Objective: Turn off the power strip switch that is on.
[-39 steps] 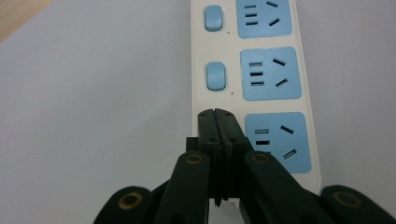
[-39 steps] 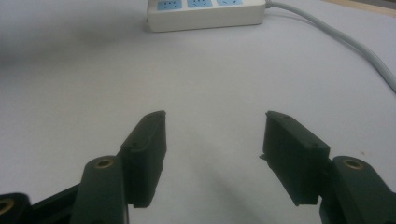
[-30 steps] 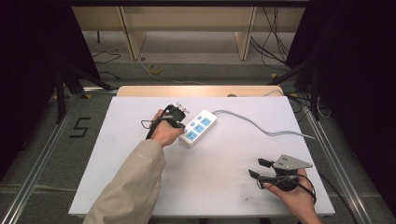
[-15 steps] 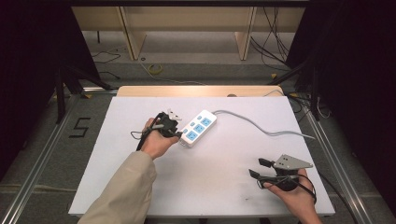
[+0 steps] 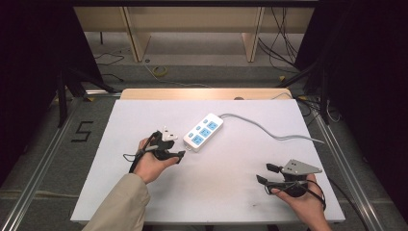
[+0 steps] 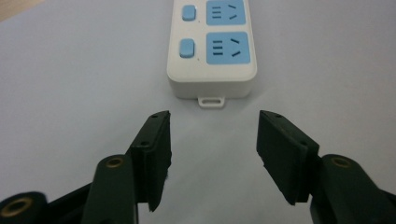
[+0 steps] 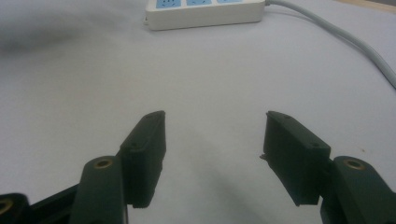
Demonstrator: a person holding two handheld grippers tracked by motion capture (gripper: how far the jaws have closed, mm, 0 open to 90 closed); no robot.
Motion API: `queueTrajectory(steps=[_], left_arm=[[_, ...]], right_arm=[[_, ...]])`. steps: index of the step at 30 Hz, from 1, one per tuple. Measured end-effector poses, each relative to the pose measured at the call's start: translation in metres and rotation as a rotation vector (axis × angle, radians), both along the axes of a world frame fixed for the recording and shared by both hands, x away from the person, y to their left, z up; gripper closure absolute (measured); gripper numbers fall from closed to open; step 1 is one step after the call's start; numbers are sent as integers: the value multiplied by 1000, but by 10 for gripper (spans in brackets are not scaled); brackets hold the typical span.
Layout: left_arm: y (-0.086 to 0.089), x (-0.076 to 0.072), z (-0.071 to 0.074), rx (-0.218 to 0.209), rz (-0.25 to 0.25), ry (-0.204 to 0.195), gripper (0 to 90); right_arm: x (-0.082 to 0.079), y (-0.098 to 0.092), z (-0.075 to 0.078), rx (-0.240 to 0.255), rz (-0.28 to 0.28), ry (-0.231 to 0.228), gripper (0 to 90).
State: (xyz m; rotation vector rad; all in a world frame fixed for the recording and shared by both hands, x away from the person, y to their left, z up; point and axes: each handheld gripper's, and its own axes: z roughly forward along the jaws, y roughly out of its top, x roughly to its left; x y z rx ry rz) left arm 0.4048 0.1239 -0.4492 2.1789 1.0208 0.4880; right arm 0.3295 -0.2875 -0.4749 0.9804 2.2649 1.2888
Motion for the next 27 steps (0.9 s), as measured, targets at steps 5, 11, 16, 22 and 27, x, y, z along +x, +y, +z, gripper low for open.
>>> queueTrajectory(steps=[5, 11, 16, 22, 27], left_arm=[[7, -16, -6, -26, -10, -14, 342], [20, -35, -12, -29, -18, -50, 264], [36, -51, -18, -22, -5, -60, 220], [52, -68, -25, -19, 34, -59, 172], [65, -71, -31, -13, 81, -49, 155]], right_arm=[[0, 0, 0, -4, 5, 4, 397], [0, 0, 0, -1, 6, 6, 396], [0, 0, 0, 1, 9, 7, 395], [0, 1, 0, 0, 10, 9, 394], [0, 1, 0, -2, 8, 9, 394]])
